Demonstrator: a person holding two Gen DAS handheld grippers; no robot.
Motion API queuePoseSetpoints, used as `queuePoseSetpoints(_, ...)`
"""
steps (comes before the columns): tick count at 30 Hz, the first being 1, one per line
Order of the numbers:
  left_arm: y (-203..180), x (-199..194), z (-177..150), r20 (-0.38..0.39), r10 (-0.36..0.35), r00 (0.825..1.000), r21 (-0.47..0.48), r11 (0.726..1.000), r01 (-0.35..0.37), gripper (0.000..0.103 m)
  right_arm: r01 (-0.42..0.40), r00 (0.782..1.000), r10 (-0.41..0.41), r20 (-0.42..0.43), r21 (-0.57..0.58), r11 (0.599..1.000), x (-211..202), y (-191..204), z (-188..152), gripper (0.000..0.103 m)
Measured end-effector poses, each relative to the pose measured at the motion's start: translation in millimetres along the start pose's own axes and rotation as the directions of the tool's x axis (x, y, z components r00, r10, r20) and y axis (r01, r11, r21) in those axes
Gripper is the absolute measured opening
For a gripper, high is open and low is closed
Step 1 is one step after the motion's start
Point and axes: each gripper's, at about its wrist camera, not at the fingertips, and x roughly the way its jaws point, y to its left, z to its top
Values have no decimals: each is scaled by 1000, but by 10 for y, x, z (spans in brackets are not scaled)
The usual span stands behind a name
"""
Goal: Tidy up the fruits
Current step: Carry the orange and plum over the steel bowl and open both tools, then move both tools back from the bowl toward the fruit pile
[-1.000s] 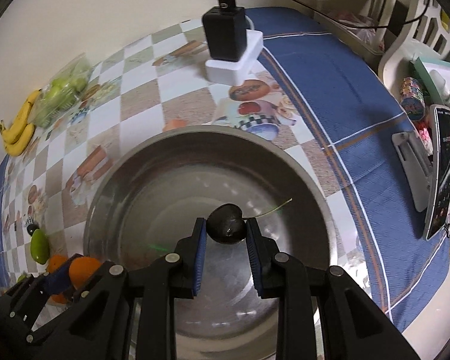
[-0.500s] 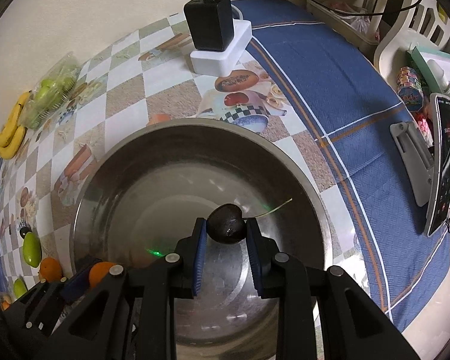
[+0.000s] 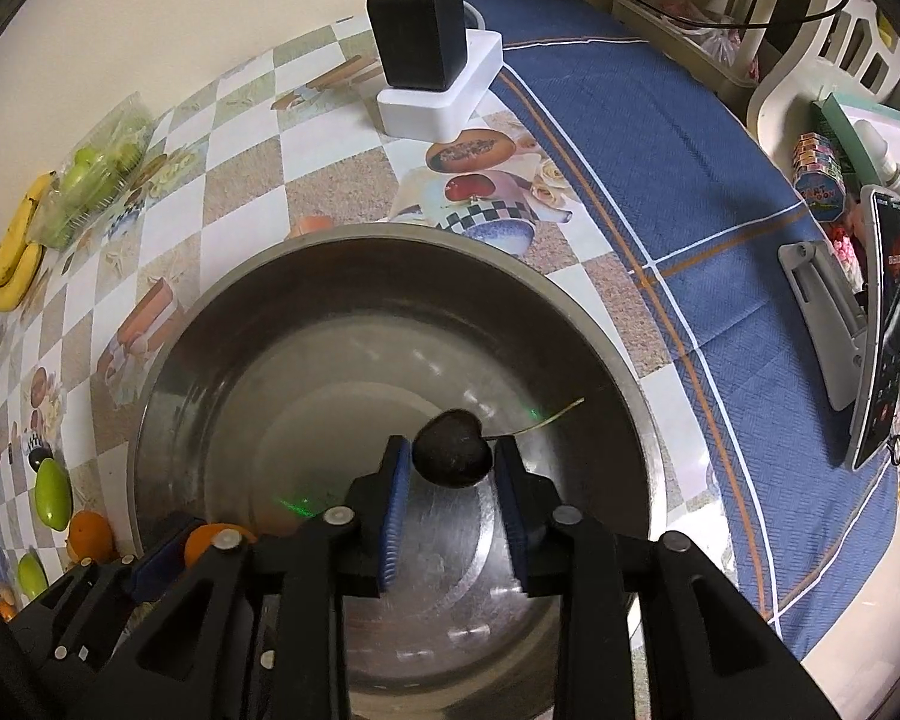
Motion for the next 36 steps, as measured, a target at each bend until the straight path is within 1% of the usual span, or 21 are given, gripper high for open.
queuePoseSetpoints(2,-2,-40,-5,8,-7,1000,1,1000,7,55,-1,1000,1,6,-1,1000,-13,0,0,44)
queuePoseSetpoints(3,10,-59,2,10,-10,1000,2,1000,10,58,-2,1000,2,9,-1,1000,-22,0,0,45)
queuePoseSetpoints(4,13,-79,6,14,-13,1000,1,1000,13,59,-2,1000,2,13,-3,1000,-33,3,1,46)
queuePoseSetpoints(6,19,-117,10,20,-19,1000,0,1000,19,62,-2,1000,2,20,-4,1000,-56,4,7,51)
queuePoseSetpoints(10,63,-214,35,35,-26,999,-13,1000,26,69,-8,999,8,44,-3,1000,-138,-4,20,58)
queuePoseSetpoints(11,50,-248,31,36,-26,999,-18,999,27,70,-8,999,8,49,-3,1000,-153,-3,25,62)
queuePoseSetpoints(14,127,-334,26,44,-28,999,-40,999,30,74,-9,998,9,61,-6,1000,-195,4,26,63)
queuePoseSetpoints(16,202,-397,11,50,-16,999,-55,998,19,78,-9,998,10,64,-7,1000,-208,6,24,68)
queuePoseSetpoints(17,242,-423,5,56,-6,998,-64,998,10,78,-8,998,8,66,-8,1000,-214,8,19,75)
queuePoseSetpoints(20,410,-490,-10,70,17,997,-112,994,-9,83,-1,997,3,74,-18,1000,-244,32,-3,75)
queuePoseSetpoints(22,542,-524,-39,82,29,996,-155,988,-16,88,-3,997,5,78,-23,1000,-259,47,-9,80)
queuePoseSetpoints(23,598,-538,-52,86,36,996,-172,985,-21,90,-4,997,6,80,-27,1000,-266,57,-15,87)
queuePoseSetpoints(24,661,-549,-67,90,47,995,-193,981,-29,94,-5,997,8,83,-30,1000,-274,69,-19,89)
queuePoseSetpoints(25,717,-554,-78,94,59,994,-212,977,-38,98,-8,996,11,84,-33,999,-276,77,-21,89)
queuePoseSetpoints(28,881,-577,-117,105,99,989,-263,962,-69,103,-12,997,16,80,-42,999,-271,113,-38,91)
queuePoseSetpoints(29,929,-579,-132,107,112,988,-277,958,-79,103,-13,997,17,77,-44,999,-263,126,-44,97)
queuePoseSetpoints(30,988,-583,-151,108,124,986,-291,953,-88,103,-16,997,19,74,-46,999,-256,139,-52,99)
queuePoseSetpoints(36,1291,-623,-255,100,163,982,-364,924,-116,103,-42,998,44,55,-40,998,-234,190,-83,99)
